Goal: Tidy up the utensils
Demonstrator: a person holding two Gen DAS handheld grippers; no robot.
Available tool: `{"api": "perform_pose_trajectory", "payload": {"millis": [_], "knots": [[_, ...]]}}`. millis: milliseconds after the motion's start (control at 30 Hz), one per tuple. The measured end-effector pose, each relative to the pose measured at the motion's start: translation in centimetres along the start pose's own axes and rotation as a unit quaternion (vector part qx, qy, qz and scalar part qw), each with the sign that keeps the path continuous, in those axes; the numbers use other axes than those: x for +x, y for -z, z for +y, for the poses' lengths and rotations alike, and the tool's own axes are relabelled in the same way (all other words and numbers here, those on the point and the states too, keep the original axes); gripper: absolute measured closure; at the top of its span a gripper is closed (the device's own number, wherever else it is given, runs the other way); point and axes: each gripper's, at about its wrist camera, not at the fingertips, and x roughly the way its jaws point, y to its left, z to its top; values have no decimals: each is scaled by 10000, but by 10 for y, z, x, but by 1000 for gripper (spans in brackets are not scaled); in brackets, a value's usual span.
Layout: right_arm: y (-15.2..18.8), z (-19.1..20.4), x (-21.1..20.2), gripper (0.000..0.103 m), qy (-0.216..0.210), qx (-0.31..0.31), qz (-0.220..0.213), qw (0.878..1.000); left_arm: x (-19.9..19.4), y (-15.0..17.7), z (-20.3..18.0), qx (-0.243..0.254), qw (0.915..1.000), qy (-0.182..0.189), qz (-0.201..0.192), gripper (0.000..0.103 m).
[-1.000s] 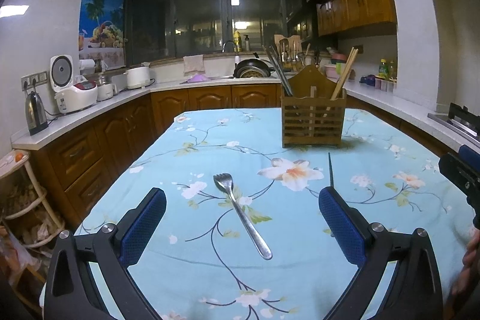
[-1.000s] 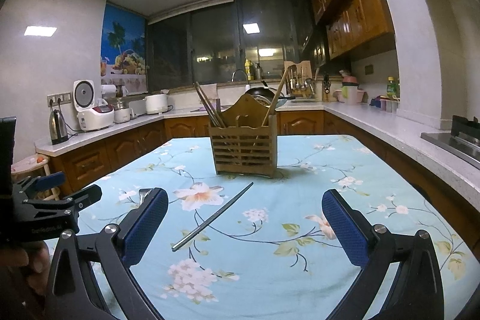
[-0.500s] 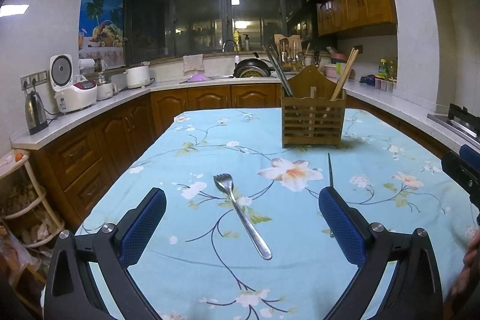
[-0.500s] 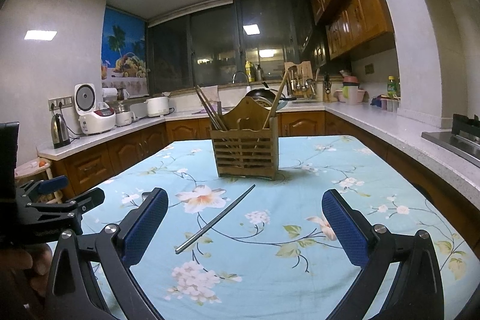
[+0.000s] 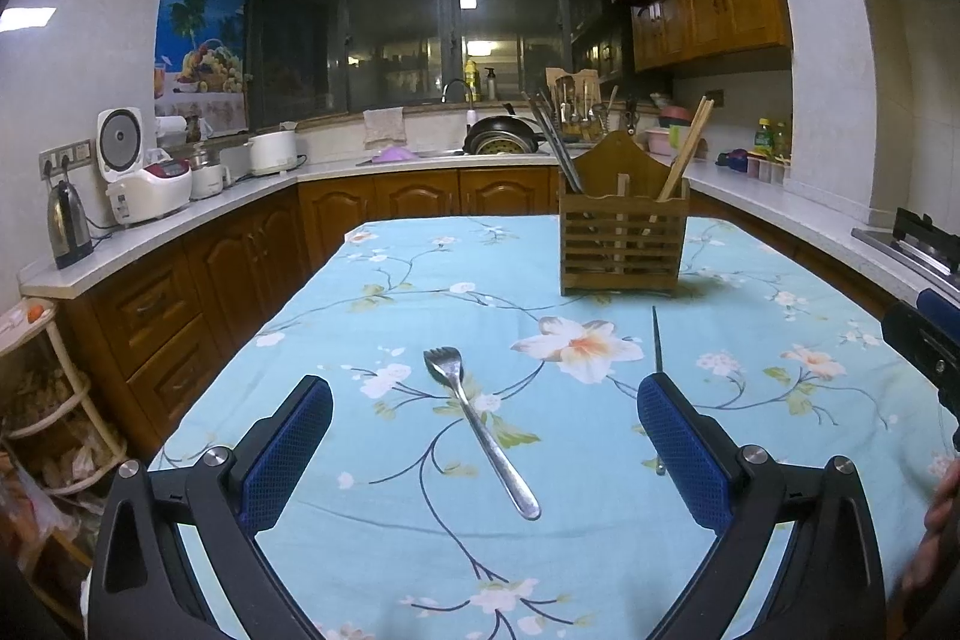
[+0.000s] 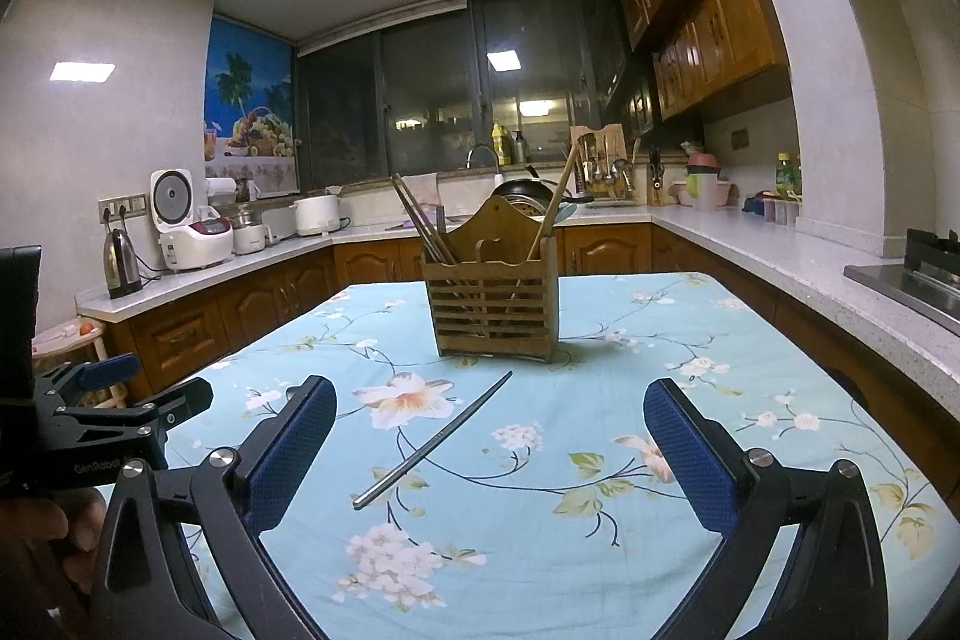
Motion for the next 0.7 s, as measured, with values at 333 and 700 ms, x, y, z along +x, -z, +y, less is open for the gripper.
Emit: {"api": "perform_pose_trajectory", "payload": {"millis": [333,700], "knots": [[-2,0,-1,0,8,12,-22,10000,-3,-1,-3,-40,10000,20,-21,1],[-8,-4,-5,0,-16,116,-114,9999,-3,-5,-6,-63,9999,-22,-82,1]]}}
